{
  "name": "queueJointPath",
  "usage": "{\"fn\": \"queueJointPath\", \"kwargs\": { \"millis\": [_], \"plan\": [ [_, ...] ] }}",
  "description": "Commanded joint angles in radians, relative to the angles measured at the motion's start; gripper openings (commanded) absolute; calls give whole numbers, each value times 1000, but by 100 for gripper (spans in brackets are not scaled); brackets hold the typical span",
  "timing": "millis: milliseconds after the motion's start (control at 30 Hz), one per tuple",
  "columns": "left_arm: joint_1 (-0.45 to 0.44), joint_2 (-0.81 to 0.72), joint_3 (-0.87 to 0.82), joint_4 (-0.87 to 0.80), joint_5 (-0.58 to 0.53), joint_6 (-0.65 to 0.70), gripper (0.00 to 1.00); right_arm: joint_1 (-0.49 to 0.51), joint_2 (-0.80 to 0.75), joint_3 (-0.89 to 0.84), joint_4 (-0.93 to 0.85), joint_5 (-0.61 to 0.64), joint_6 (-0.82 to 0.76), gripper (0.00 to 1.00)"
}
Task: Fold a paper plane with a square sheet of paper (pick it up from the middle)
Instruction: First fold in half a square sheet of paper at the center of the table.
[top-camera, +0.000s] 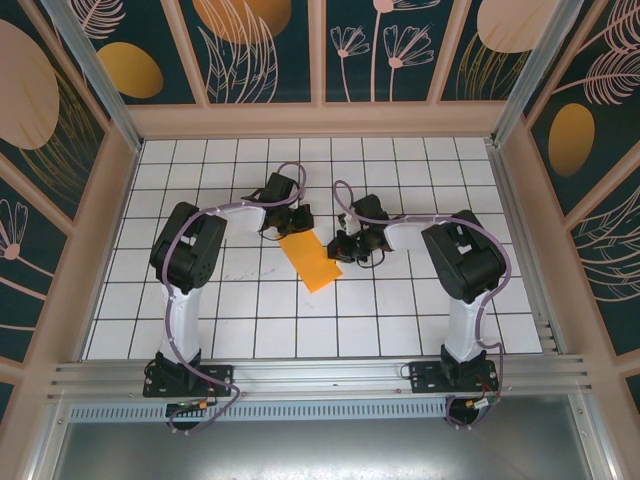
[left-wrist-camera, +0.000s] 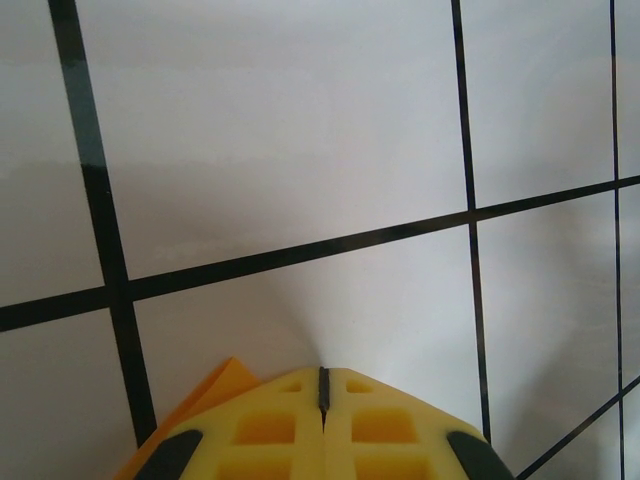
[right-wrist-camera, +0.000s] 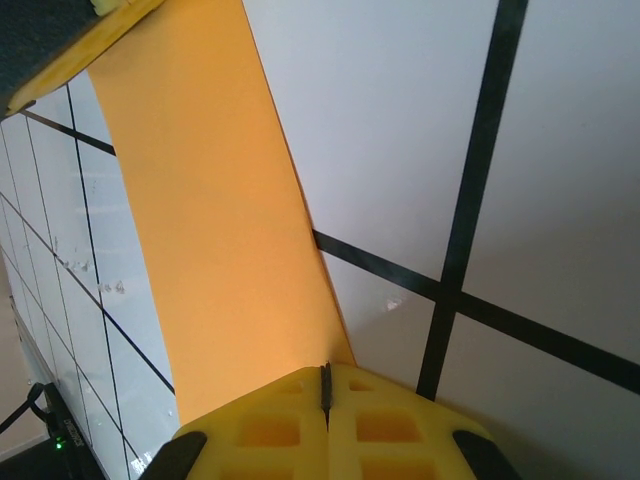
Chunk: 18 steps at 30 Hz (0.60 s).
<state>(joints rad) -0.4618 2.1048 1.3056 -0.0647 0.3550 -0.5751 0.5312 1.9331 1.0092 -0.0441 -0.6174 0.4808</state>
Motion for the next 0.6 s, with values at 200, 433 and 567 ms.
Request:
{"fn": "queueJointPath", "kwargs": {
  "millis": [200,433,567],
  "plan": [
    [78,19,-38,73,-234,5,3,10,-5,-88,-172,83,15,0],
    [94,-10,-74,114,-234,-17,9,10,-20,-99,-169,89,19,0],
    [94,-24,-65,115,-237,-11,14,29,-29,-98,-169,92,24,0]
  ]
}}
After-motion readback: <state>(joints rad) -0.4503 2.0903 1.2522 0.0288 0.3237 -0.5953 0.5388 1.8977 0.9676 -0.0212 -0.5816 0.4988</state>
